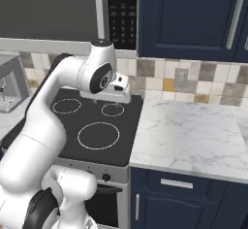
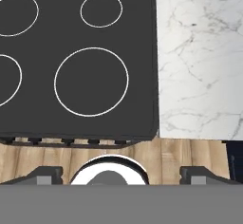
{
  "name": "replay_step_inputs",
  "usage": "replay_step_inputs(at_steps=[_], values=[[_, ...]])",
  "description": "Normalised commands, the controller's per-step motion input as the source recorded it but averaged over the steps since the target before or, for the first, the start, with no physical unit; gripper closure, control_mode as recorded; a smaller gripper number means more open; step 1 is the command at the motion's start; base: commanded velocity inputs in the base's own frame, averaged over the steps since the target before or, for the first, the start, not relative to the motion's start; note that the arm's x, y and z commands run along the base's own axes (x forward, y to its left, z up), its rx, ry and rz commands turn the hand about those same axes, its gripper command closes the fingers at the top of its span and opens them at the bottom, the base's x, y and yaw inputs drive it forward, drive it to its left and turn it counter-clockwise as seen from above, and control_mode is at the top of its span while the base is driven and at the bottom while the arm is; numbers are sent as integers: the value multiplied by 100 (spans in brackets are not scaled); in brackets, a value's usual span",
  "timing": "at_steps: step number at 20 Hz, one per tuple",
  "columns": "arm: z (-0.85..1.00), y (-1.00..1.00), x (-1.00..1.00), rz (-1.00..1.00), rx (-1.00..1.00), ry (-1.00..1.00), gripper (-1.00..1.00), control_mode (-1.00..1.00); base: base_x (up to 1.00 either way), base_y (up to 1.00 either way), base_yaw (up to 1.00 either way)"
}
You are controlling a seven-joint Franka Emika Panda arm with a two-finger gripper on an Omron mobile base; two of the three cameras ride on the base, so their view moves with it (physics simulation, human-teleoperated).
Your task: Take the pizza cutter from the drawer on the right and place it on the dining counter for cutting.
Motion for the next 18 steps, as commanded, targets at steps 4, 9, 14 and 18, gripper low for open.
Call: replay_step_inputs(at_steps=[4,9,14,18], values=[[0,-82,-28,0,0,0,-100,-100,0,0,0],[-5,-60,-37,0,0,1,-100,-100,0,0,0],[-15,-24,-53,-13,0,3,-100,-100,0,0,0],[-30,-19,-57,-24,2,3,-100,-100,0,0,0]])
